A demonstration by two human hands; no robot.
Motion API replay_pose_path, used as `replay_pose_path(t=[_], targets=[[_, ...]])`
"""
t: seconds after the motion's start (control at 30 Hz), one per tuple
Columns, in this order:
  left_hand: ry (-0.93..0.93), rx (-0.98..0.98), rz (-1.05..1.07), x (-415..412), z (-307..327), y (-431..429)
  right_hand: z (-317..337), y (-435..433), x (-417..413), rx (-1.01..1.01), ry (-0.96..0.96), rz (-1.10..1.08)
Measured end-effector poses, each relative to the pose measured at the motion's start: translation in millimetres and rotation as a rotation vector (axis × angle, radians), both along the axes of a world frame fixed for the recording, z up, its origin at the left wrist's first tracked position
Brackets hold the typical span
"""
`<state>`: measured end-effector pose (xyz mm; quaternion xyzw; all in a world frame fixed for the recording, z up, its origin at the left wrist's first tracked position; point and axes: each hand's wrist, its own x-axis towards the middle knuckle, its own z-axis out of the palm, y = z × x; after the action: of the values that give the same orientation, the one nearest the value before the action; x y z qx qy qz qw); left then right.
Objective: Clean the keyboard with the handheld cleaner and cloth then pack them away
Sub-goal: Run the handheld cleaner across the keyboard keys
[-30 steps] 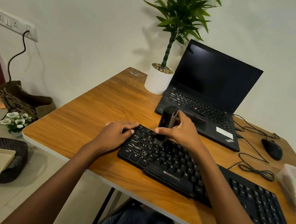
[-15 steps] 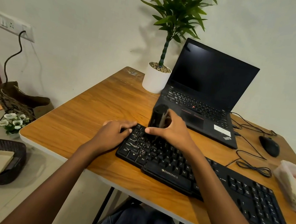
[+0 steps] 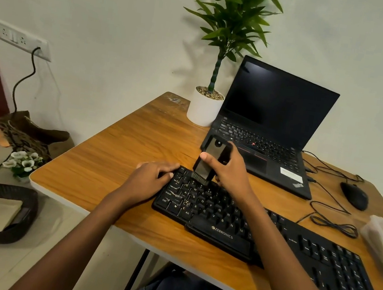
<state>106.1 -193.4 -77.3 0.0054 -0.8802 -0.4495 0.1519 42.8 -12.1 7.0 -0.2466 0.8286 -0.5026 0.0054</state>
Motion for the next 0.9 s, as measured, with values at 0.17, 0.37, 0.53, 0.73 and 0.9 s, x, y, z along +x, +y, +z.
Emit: replay_pose_path(t=[0.17, 0.37, 0.53, 0.73, 0.9], targets=[[0.0, -0.005, 0.007, -1.0, 1.3, 1.0, 14.0, 5.7, -8.5, 0.271, 0.057, 0.052], [0.0, -0.023, 0.004, -0.6, 0.5, 0.4, 4.3, -1.8, 1.9, 0.211, 0.132, 0.017], [-0.005, -0.017, 0.01, -1.0, 0.9, 1.1, 18.0, 5.3, -9.7, 0.316, 0.083, 0.051], [0.018, -0.023, -0.006, 0.1, 2.1, 2.0, 0.7, -19.7, 2.2, 0.146, 0.06, 0.113], [-0.018, -0.035, 0.0, -1.4, -0.5, -0.7, 10.5, 6.1, -12.5, 0.213, -0.031, 0.161]])
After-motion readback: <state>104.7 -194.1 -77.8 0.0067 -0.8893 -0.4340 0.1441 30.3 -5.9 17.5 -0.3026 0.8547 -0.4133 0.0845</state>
